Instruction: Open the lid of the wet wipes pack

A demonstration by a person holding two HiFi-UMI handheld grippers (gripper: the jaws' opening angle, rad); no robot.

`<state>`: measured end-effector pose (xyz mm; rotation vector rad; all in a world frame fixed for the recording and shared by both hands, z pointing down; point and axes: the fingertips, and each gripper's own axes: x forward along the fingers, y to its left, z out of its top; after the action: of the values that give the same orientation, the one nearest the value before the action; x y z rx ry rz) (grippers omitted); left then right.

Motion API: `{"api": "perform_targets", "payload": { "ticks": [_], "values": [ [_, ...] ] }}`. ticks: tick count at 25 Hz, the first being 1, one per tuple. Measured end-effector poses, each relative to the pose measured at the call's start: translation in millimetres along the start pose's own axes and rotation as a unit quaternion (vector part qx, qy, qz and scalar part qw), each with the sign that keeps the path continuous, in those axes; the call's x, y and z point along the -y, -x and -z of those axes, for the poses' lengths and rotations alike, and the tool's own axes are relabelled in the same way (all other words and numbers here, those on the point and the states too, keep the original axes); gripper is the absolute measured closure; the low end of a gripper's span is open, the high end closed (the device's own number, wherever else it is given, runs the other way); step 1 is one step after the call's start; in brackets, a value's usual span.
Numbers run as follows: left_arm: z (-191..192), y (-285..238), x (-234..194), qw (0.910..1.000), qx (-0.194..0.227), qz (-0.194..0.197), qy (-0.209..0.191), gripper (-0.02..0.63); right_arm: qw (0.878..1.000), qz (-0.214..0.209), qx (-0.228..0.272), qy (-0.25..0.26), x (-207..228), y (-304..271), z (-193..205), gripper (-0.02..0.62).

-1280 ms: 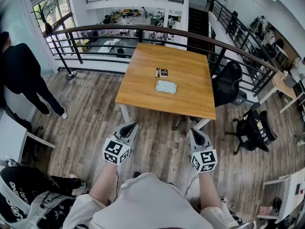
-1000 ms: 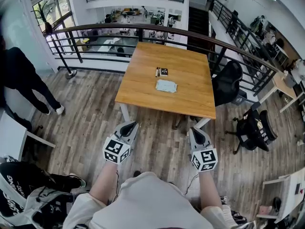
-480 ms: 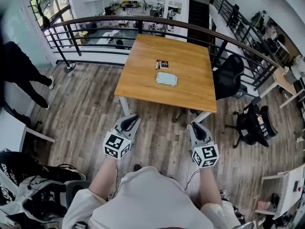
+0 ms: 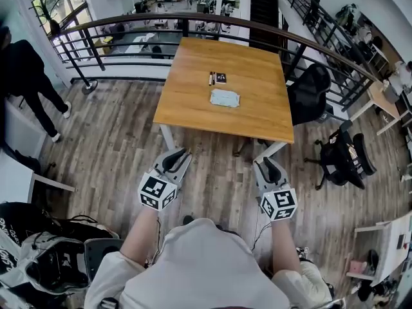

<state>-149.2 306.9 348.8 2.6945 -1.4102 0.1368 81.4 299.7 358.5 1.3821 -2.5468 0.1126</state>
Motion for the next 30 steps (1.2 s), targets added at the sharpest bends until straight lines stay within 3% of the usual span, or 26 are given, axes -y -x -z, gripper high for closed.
{"api": "perform_targets", "payload": {
  "ticks": [17, 30],
  "values": [
    [34.1, 3.3, -13.1, 0.9993, -0.015, 0.033, -0.003, 0.541, 0.999, 0.031, -0.014, -0.015, -17.5, -5.5, 33.9, 0.443],
    [37.1, -57.4, -50.4, 0.9995, -0.025, 0.022, 0.0, 0.541, 1.0, 0.003, -0.024, -0.019, 27.9, -81.6, 35.8, 0.443]
  ]
}}
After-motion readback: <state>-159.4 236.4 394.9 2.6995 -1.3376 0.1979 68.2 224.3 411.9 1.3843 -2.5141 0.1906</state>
